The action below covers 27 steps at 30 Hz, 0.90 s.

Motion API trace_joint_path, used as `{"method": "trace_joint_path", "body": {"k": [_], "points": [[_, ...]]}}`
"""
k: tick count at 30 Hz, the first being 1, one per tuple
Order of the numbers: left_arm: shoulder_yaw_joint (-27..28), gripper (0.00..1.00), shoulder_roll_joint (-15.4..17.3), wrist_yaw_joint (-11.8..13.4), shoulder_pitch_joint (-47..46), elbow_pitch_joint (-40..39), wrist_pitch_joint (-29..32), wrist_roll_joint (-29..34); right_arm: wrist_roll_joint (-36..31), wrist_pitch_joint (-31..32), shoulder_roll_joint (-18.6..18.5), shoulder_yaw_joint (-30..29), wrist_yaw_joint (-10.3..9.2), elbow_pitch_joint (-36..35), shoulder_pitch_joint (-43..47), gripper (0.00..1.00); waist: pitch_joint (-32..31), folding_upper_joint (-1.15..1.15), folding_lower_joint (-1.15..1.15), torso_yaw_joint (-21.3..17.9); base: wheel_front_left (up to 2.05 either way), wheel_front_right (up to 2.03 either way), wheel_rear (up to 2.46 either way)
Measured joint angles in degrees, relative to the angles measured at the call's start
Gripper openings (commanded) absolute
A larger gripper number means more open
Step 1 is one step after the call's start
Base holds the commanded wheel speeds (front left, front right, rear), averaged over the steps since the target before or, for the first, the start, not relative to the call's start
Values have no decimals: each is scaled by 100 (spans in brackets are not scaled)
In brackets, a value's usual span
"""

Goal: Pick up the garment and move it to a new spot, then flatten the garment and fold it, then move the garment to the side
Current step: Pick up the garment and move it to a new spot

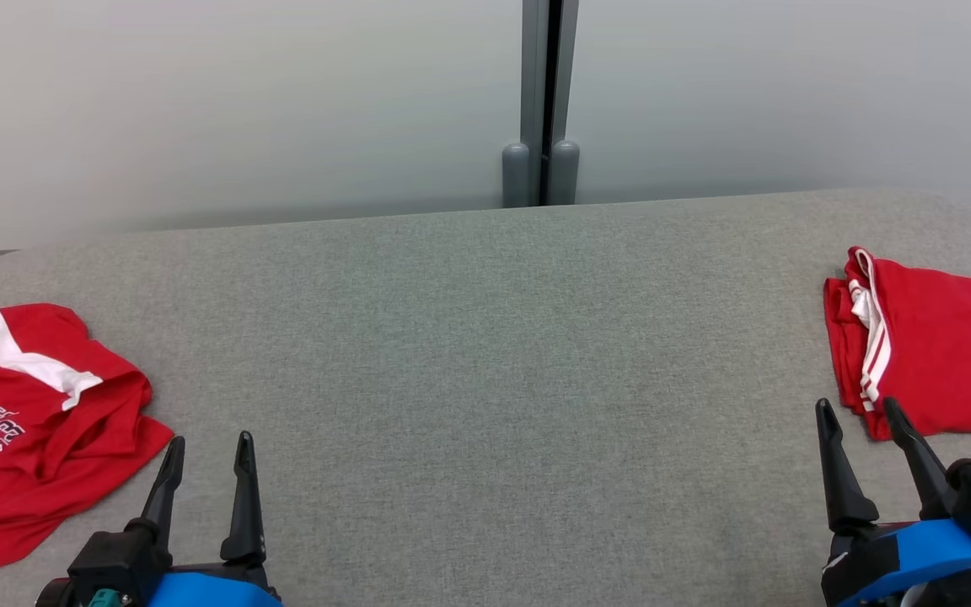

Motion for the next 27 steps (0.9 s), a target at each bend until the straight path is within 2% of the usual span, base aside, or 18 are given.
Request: {"method": "trace_joint_path", "body": {"k": [10, 27], "points": [[43, 100, -38, 22, 29, -24, -1, 0, 55, -3, 12, 94, 0, 111, 19, 100, -43, 0, 0, 467, 0, 0, 0], [98, 100, 32, 90, 171, -40, 20, -86, 93, -9, 8, 405, 0, 282, -18, 100, -106, 0, 1, 2102, 0, 0, 0]]}}
